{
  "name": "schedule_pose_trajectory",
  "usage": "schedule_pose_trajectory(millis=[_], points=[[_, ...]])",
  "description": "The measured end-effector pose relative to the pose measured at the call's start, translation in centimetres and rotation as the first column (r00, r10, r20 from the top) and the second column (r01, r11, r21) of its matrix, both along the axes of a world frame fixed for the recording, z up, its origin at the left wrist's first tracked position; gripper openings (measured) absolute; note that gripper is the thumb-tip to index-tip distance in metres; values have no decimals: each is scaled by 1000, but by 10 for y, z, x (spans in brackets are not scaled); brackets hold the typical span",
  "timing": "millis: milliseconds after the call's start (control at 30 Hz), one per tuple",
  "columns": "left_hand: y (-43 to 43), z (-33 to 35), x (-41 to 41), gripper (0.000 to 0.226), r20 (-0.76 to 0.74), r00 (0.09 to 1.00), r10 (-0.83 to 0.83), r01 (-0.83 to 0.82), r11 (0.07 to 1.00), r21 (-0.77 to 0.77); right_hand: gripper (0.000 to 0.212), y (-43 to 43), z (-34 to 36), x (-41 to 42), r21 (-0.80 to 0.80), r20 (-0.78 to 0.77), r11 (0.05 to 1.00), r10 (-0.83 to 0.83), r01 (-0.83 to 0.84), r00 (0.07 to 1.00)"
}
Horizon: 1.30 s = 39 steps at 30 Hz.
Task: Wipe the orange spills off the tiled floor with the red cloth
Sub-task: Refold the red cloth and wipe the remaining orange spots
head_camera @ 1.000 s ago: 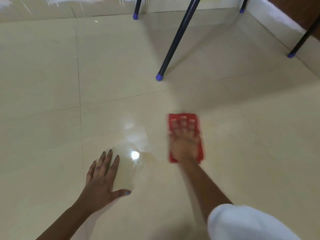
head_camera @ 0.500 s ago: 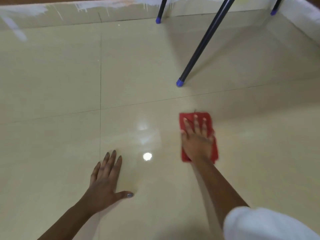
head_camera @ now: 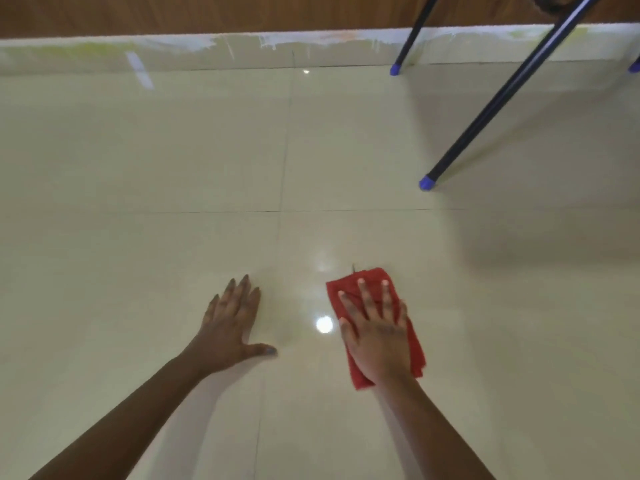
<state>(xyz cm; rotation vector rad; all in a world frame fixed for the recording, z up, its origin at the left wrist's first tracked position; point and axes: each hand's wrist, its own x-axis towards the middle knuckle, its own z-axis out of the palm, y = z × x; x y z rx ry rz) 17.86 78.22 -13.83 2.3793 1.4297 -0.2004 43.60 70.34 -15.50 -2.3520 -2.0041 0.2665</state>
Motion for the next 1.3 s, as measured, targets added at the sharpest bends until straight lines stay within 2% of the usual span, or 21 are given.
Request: schedule_pose_trajectory(millis=[67, 267, 433, 633, 733, 833, 900, 933, 1033, 1100, 1167, 1233, 1300], points=[[9, 4, -28, 138, -50, 996, 77, -77, 997, -7, 50, 5, 1, 4, -14, 16, 999, -31, 31, 999], [27, 9, -69, 141, -142, 984, 103, -114, 991, -70, 63, 53, -3, 20, -40, 71, 994, -95, 98, 993], [29, 0, -73, 138, -121, 977, 178, -193, 973, -126, 54, 98, -6, 20, -52, 104, 993, -104, 110, 989], [28, -7, -75, 130, -23, 974, 226, -227, 966, -125, 53, 162, 0, -3, -82, 57, 990, -114, 119, 992], [27, -8, -75, 131, -2, 972, 236, -234, 966, -107, 53, 200, -1, -48, -77, -13, 996, -42, 41, 999], [27, -8, -76, 138, 48, 960, 277, -270, 956, -112, 51, 187, 6, -109, -86, -72, 969, 226, -232, 971], [27, -9, -76, 142, 65, 951, 302, -293, 949, -119, 50, 145, 4, -130, -33, -95, 895, 440, -445, 893], [28, -10, -76, 143, 62, 951, 304, -295, 948, -122, 49, 124, 4, -128, 4, -86, 873, 485, -487, 870], [29, -10, -75, 142, 29, 958, 287, -282, 953, -116, 52, 124, 4, -85, 13, -39, 941, 339, -338, 940], [29, -10, -74, 142, 4, 962, 272, -270, 957, -109, 53, 170, 4, -64, -56, 3, 982, 181, -181, 983], [29, -12, -75, 141, -17, 965, 263, -264, 959, -107, 50, 219, 4, -75, -68, -22, 992, 103, -105, 994], [30, -11, -75, 140, -35, 967, 254, -256, 960, -109, 50, 233, 6, -110, -67, -78, 985, 156, -161, 985], [30, -10, -75, 142, -40, 968, 249, -252, 960, -120, 49, 212, 6, -148, -59, -98, 933, 347, -354, 933]])
